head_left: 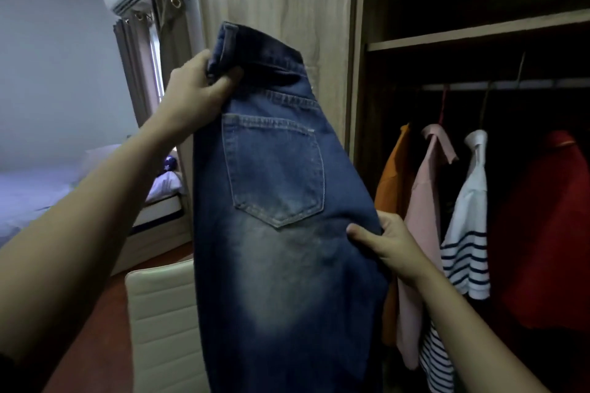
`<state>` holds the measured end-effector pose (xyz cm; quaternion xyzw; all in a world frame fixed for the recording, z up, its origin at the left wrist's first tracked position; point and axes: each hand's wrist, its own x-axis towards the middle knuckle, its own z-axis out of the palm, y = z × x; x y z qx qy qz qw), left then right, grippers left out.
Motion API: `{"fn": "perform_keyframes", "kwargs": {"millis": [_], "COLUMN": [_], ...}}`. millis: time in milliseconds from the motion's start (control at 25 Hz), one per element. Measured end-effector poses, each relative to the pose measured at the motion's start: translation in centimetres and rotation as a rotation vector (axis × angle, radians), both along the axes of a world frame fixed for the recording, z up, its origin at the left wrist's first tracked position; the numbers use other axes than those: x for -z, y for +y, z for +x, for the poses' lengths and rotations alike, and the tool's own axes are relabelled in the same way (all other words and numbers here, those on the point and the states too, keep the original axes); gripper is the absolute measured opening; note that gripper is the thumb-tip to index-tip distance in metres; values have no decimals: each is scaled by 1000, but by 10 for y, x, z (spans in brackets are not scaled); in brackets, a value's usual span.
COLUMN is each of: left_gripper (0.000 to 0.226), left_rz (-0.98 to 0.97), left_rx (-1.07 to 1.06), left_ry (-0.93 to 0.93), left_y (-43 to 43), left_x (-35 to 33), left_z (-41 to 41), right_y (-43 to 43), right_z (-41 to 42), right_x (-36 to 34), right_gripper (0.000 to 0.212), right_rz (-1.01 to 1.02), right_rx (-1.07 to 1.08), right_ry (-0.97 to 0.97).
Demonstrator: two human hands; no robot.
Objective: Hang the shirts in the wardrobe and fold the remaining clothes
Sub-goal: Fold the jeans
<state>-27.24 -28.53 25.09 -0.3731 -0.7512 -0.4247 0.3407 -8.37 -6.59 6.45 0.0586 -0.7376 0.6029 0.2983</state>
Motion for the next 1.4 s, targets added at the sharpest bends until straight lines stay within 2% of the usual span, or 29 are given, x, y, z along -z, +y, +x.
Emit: {"fn": "perform_keyframes", "kwargs": {"millis": [40, 80, 160, 240, 280, 360, 440, 520, 640, 720, 800, 880, 960, 1040, 1120, 1240, 1320, 1400], "left_gripper": [34, 39, 66, 92, 91, 80, 65, 48, 29, 30, 34, 27, 23, 32, 34, 18, 21, 35], "left_rz": [68, 129, 254, 396, 412, 338, 232, 229, 269, 249, 301, 389, 404, 354, 275, 293, 274, 191], "left_rx": [73, 239, 718, 986, 987, 830, 675, 595, 661, 747, 759, 746, 768, 793, 767, 705, 683, 703], "left_ry": [-188, -440, -853, -1064, -1153, -1265, -1163, -1044, -965, -852, -855, -872, -866, -841, -779, -720, -704, -716], "left_y": [1, 3, 0, -1, -1, 2, 3, 4, -2, -6, -7, -6, -6, -13, -18, -20, -22, -25], "left_x": [-8, -13, -2, 42, 73, 147, 192, 207, 198, 192, 185, 182, 180, 173, 165, 161, 166, 174], "left_z": [-7, -10, -15, -27, -25, -8, 4, 5, 17, 28, 38, 40, 37, 28, 20, 17, 13, 9], "right_y": [-5, -10, -17, -15, -10, 2, 13, 21, 26, 25, 27, 28, 28, 31, 40, 47, 46, 46], "right_z": [-3, -7, -14, -18, -18, -13, -7, 0, 10, 13, 16, 19, 21, 21, 17, 11, 3, -5], "right_x": [-8, -16, -32, -39, -39, -31, -18, -6, 4, 2, -2, -2, 6, 9, 7, 7, 17, 29], "right_gripper": [29, 38, 35, 35, 41, 46, 31, 19, 14, 14, 19, 28, 48, 67, 69, 67, 68, 70], "right_rz": [-71, -128, -243, -394, -436, -421, -346, -264, -169, -168, -193, -147, -15, 50, -99, -256, -258, -99], "right_rx": [-35, -44, -44, -1, 32, 80, 105, 117, 209, 298, 319, 196, 16, -45, -132, -289, -280, -127], "right_ry": [39, 69, 108, 114, 115, 79, -28, -112, -99, -56, -11, -36, -148, -207, -180, -182, -190, -238]}}
